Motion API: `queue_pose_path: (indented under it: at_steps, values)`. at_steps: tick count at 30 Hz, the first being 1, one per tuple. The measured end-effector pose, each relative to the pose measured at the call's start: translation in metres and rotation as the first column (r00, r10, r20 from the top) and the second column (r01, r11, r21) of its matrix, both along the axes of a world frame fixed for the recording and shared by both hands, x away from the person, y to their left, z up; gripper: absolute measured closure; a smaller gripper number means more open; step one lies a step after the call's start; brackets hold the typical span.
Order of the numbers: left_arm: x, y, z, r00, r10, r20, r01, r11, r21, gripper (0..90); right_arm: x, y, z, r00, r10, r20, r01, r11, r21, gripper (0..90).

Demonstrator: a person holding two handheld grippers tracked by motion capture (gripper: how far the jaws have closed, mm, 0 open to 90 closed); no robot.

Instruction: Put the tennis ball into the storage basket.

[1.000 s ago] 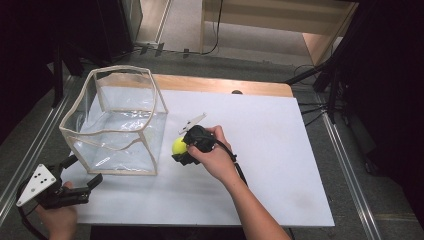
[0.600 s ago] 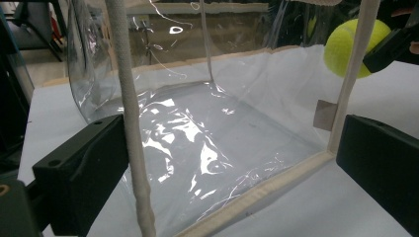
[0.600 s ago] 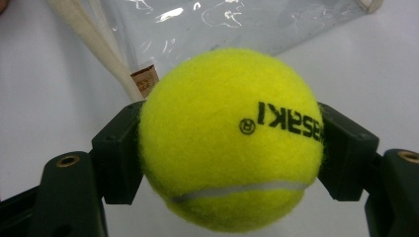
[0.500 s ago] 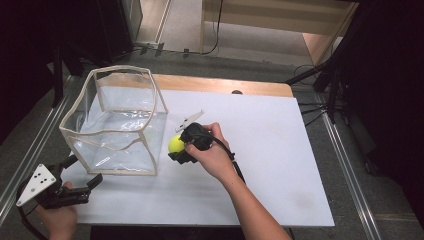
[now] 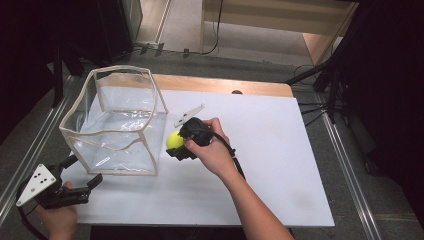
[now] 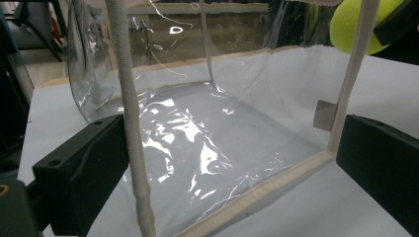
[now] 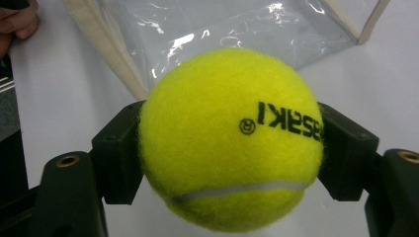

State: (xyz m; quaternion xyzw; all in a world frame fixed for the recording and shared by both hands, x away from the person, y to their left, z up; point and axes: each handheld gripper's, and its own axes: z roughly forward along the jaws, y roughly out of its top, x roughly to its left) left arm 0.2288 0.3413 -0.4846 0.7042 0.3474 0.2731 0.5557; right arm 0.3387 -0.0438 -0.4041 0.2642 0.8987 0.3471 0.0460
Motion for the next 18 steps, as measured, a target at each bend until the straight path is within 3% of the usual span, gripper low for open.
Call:
queue_pose_path:
  at_steps: [18]
  values:
    - [0.000, 0.000, 0.000, 1.0000, 0.001, 0.000, -0.001, 1.0000, 0.001, 0.1, 0.002, -0.001, 0.036, 0.9989, 0.017, 0.043, -0.017, 1.000, 0.020, 23.6]
